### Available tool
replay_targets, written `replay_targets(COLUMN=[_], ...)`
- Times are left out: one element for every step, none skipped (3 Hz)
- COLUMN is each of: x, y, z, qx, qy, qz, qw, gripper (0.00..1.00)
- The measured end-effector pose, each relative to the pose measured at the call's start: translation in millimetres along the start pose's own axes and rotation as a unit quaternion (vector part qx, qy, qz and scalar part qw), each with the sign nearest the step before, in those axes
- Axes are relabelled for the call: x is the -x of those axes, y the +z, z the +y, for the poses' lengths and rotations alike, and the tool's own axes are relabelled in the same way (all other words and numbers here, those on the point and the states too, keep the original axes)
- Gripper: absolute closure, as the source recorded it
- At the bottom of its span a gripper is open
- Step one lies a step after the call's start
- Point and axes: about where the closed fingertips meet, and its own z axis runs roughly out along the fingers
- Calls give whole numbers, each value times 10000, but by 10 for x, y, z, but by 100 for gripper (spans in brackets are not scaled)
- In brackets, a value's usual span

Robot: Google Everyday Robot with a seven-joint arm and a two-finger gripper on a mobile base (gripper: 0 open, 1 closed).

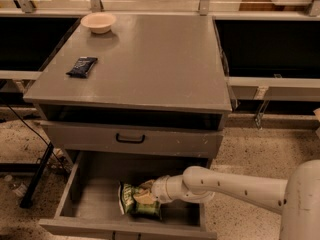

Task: Pick green jalapeno chip bag from middle drawer and place on counter

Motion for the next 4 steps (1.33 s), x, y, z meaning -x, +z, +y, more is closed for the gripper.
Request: replay_targets(x=[103, 221, 448, 589], y=[-296, -616, -1088, -1621], z=[43, 88, 173, 188], qx=[-150, -327, -665, -1140], qy=[-160, -320, -651, -821], qz=[-7, -8, -72, -222], qw=[9998, 9989, 9956, 9898], gripper=[100, 100, 100, 100])
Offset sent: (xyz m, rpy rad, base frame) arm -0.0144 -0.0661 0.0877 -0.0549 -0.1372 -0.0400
